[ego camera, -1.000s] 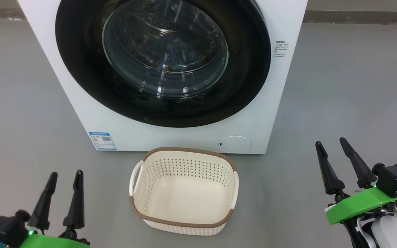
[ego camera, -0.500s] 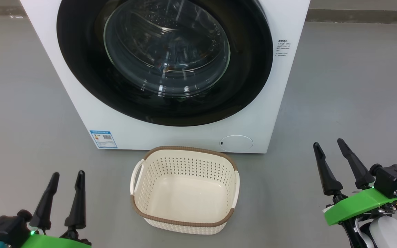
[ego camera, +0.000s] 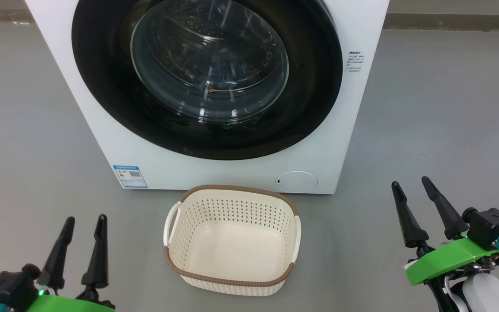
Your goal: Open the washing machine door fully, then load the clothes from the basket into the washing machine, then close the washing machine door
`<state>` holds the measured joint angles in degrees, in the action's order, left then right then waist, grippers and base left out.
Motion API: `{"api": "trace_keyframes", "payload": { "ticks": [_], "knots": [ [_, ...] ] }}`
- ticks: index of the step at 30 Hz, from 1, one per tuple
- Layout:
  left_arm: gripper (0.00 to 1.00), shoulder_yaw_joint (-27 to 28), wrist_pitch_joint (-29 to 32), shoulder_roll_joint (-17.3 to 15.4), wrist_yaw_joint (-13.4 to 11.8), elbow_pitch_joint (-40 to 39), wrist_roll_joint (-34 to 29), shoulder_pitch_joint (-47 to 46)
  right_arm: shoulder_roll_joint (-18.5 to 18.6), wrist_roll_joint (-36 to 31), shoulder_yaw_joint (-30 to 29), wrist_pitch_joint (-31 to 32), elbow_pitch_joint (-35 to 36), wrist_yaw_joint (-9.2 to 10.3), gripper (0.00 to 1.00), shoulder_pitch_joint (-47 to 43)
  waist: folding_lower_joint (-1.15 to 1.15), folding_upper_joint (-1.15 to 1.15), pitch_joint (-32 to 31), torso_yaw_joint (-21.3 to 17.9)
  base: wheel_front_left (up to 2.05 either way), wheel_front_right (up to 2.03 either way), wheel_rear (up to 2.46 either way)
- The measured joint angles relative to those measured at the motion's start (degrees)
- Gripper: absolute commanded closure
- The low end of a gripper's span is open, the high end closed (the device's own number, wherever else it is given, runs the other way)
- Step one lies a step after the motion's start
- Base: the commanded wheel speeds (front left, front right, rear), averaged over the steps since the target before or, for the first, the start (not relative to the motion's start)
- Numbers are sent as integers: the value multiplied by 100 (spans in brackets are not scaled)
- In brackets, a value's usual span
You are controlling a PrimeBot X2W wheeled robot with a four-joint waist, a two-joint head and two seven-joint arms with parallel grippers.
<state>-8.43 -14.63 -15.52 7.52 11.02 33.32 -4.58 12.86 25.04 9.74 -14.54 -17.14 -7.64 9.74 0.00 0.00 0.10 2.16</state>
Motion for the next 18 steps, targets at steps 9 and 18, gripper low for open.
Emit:
{"api": "trace_keyframes", "payload": {
  "ticks": [9,18],
  "knots": [
    [0,-1,0,20,0,71,1,0,1,0,43,0,-11,0,0,0,0,0,-17,-15,0,0,0],
    [0,-2,0,29,0,87,35,0,2,0,65,0,-11,0,0,0,0,0,-23,-20,0,0,0]
  ]
}}
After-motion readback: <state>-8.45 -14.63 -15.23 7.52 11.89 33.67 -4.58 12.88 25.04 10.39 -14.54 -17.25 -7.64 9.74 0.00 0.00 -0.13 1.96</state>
